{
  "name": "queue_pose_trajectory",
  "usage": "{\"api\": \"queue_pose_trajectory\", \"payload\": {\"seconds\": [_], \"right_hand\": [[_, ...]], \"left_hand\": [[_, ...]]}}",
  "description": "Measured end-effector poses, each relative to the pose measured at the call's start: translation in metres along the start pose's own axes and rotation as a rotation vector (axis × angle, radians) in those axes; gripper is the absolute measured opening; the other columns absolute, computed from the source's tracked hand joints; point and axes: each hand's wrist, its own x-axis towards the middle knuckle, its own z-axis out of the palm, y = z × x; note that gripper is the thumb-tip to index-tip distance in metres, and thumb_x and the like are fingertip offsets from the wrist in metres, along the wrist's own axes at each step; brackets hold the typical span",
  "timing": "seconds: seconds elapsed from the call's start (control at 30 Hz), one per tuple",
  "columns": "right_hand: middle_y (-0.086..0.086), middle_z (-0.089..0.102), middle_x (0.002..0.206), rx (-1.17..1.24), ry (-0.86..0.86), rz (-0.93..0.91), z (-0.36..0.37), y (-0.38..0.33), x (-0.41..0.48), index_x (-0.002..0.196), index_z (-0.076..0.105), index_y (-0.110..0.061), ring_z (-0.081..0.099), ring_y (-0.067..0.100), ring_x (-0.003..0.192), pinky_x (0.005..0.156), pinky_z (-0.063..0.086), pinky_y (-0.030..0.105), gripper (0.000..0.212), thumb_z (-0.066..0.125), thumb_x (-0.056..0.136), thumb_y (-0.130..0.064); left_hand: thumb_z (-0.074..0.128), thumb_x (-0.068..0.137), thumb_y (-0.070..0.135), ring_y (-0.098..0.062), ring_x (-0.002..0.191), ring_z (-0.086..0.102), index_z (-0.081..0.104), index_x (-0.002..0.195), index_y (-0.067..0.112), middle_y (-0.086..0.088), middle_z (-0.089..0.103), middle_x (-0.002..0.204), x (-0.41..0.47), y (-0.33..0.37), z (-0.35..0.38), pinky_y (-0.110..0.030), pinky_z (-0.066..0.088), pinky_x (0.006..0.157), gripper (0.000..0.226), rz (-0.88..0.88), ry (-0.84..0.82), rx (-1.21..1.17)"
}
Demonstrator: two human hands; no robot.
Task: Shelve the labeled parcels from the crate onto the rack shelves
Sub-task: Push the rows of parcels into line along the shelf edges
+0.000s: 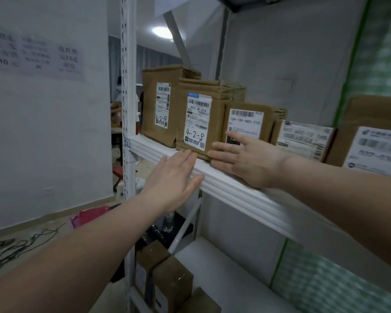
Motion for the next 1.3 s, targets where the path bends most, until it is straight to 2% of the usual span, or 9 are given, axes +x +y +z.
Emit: {"api": "queue_pose_trajectory", "payload": {"seconds": [0.33, 0.5, 0.67, 0.87, 0.93, 1.0, 1.07, 1.2, 1.3], "right_hand": [[-0.002, -0.018, 0.163, 0.082, -0.198, 0.086, -0.013, 0.002, 0.080, 0.155, -0.013, -0.022, -0.019, 0.020, 0.149, 0.110, -0.026, 0.046, 0.059, 0.015, 0.104, -0.032], [-0.001, -0.016, 0.163, 0.059, -0.184, 0.092, -0.018, 0.001, 0.087, 0.156, -0.008, -0.023, -0.019, 0.020, 0.148, 0.096, -0.039, 0.042, 0.080, -0.019, 0.079, -0.036], [-0.001, -0.015, 0.163, 0.055, -0.190, 0.159, -0.037, 0.002, 0.118, 0.156, -0.007, -0.023, -0.016, 0.023, 0.150, 0.107, -0.027, 0.047, 0.059, 0.014, 0.104, -0.039], [0.001, -0.014, 0.163, 0.126, -0.194, 0.232, -0.042, -0.006, 0.129, 0.157, -0.004, -0.023, -0.013, 0.023, 0.151, 0.110, -0.021, 0.047, 0.059, 0.017, 0.103, -0.035], [0.006, 0.003, 0.164, 0.173, 0.000, 0.303, -0.050, -0.016, 0.136, 0.157, 0.014, -0.019, 0.003, 0.025, 0.152, 0.115, -0.009, 0.049, 0.058, 0.027, 0.101, -0.026], [0.011, 0.038, 0.154, 0.219, 0.285, 0.337, -0.056, -0.036, 0.149, 0.145, 0.046, -0.011, 0.034, 0.029, 0.143, 0.114, 0.012, 0.053, 0.053, 0.041, 0.092, -0.017], [0.014, 0.054, 0.142, 0.296, 0.470, 0.321, -0.054, -0.068, 0.164, 0.134, 0.058, -0.006, 0.048, 0.033, 0.134, 0.113, 0.020, 0.053, 0.050, 0.044, 0.087, -0.016], [0.015, 0.054, 0.141, 0.477, 0.481, 0.215, -0.038, -0.159, 0.191, 0.133, 0.058, -0.004, 0.047, 0.034, 0.134, 0.115, 0.015, 0.052, 0.054, 0.038, 0.084, -0.017], [0.015, 0.049, 0.144, 0.589, 0.316, 0.130, -0.014, -0.235, 0.208, 0.134, 0.057, -0.004, 0.043, 0.032, 0.137, 0.116, 0.004, 0.049, 0.059, 0.065, 0.077, -0.013]], "left_hand": [[0.015, 0.098, 0.055, -0.014, 0.147, 0.010, 0.020, 0.152, 0.020, 0.002, 0.019, 0.159, 0.061, -0.086, 0.021, -0.044, 0.005, 0.120, 0.065, 0.113, -0.197, -0.087], [0.019, 0.099, 0.052, -0.015, 0.146, 0.015, 0.028, 0.150, 0.020, 0.002, 0.026, 0.157, 0.069, -0.102, 0.028, -0.041, 0.008, 0.119, 0.061, 0.173, -0.097, -0.138], [0.012, 0.097, 0.056, -0.017, 0.147, 0.012, 0.024, 0.151, 0.017, -0.002, 0.019, 0.159, 0.085, -0.130, 0.035, -0.045, 0.010, 0.118, 0.068, 0.019, -0.073, -0.143], [0.013, 0.098, 0.054, -0.019, 0.146, 0.015, 0.026, 0.150, 0.015, -0.005, 0.020, 0.159, 0.085, -0.143, 0.040, -0.046, 0.010, 0.119, 0.067, 0.056, -0.080, -0.199], [0.016, 0.099, 0.052, -0.021, 0.144, 0.021, 0.034, 0.147, 0.014, -0.006, 0.028, 0.156, 0.080, -0.147, 0.044, -0.047, 0.016, 0.118, 0.064, 0.049, 0.028, -0.319], [0.025, 0.097, 0.044, -0.022, 0.134, 0.037, 0.047, 0.138, 0.012, -0.007, 0.043, 0.145, 0.065, -0.156, 0.054, -0.046, 0.031, 0.111, 0.056, 0.042, 0.186, -0.458], [0.038, 0.095, 0.028, -0.019, 0.118, 0.049, 0.054, 0.128, 0.010, -0.006, 0.055, 0.127, 0.040, -0.169, 0.074, -0.039, 0.042, 0.100, 0.041, 0.026, 0.321, -0.559], [0.041, 0.092, 0.010, -0.023, 0.099, 0.055, 0.059, 0.117, 0.003, -0.012, 0.061, 0.107, -0.025, -0.199, 0.132, -0.037, 0.046, 0.087, 0.032, -0.167, 0.370, -0.521], [0.046, 0.092, 0.010, -0.028, 0.096, 0.059, 0.062, 0.116, 0.004, -0.013, 0.062, 0.106, -0.080, -0.221, 0.191, -0.035, 0.047, 0.082, 0.029, -0.296, 0.184, -0.441]]}}
